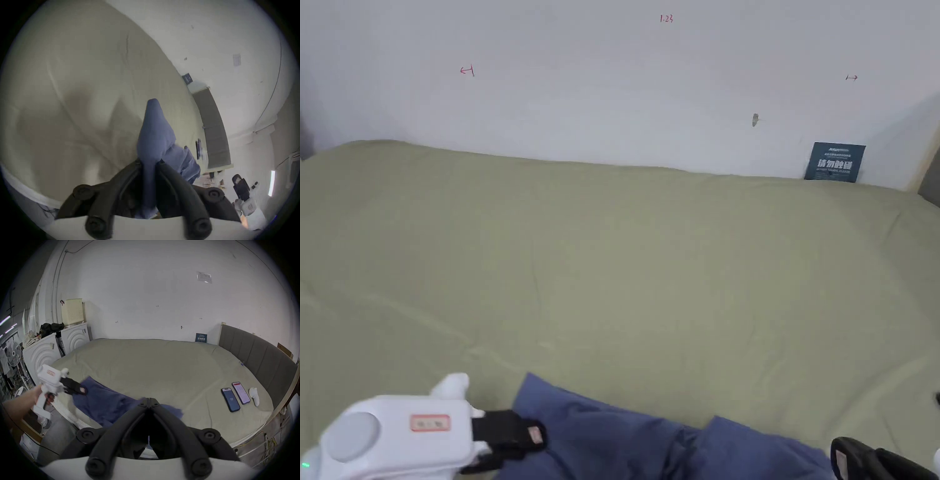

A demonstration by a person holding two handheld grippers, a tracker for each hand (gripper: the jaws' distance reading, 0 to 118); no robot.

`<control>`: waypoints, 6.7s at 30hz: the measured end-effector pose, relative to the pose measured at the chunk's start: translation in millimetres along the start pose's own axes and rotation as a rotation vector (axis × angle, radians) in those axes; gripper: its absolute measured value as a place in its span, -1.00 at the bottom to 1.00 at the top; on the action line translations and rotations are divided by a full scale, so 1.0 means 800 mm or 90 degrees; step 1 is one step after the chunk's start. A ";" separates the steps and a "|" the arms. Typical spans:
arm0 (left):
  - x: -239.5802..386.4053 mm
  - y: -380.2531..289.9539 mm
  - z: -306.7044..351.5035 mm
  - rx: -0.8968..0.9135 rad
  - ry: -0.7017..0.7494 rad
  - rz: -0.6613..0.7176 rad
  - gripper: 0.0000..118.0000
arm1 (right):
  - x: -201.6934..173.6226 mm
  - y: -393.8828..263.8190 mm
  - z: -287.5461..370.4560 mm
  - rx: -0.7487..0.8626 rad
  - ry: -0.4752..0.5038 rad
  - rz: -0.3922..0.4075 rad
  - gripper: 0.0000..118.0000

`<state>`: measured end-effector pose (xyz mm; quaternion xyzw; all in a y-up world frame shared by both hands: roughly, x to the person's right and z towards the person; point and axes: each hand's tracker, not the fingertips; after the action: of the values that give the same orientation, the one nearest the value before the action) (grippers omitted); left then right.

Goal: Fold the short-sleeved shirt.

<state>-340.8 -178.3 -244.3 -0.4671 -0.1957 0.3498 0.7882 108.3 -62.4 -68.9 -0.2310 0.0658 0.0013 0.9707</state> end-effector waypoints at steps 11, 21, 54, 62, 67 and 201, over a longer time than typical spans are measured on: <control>0.023 0.020 0.147 0.122 0.141 -0.009 -0.82 | 0.007 0.007 -0.016 0.004 -0.007 -0.002 -1.00; 0.123 -0.020 -0.045 -0.056 0.023 -0.111 -0.67 | 0.008 -0.003 -0.006 -0.011 -0.015 -0.003 -1.00; 0.051 -0.167 -0.218 -0.065 -0.186 -0.058 -1.00 | -0.016 -0.011 -0.002 -0.022 0.017 -0.001 -1.00; 0.089 -0.102 -0.114 -0.034 -0.211 -0.109 -1.00 | -0.022 0.005 -0.043 -0.020 0.101 -0.007 -1.00; 0.080 -0.029 0.018 0.049 -0.112 -0.207 -0.76 | -0.032 -0.004 -0.173 -0.125 0.366 -0.101 -1.00; 0.270 -0.023 0.115 0.583 0.262 -0.461 1.00 | 0.027 0.130 -0.062 0.288 -0.163 0.039 0.93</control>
<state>-245.7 29.6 -187.6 -0.0432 -0.0157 0.0117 0.9989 119.8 7.4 -162.0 -0.0042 -0.0518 0.0451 0.9976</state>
